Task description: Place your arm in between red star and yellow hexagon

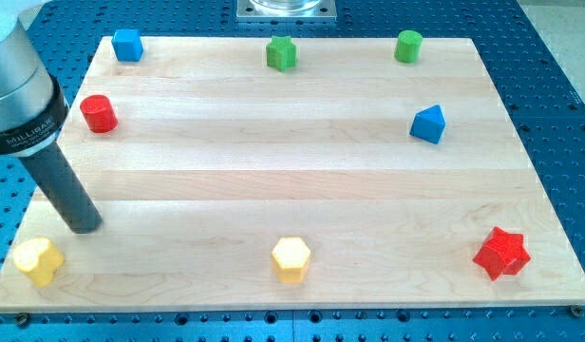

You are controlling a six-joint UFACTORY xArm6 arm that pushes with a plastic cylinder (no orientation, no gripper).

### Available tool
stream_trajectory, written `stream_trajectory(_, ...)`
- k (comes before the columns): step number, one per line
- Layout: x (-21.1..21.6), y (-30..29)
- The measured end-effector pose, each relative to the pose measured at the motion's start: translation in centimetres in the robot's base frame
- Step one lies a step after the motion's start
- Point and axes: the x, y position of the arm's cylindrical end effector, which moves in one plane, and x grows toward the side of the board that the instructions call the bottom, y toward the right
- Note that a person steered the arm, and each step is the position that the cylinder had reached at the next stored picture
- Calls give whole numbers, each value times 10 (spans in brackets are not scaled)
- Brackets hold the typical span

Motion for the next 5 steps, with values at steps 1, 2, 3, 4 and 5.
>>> stream_trajectory(1,0,2)
stream_trajectory(2,0,2)
stream_trajectory(3,6,2)
stream_trajectory(4,9,46)
stream_trajectory(5,6,120)
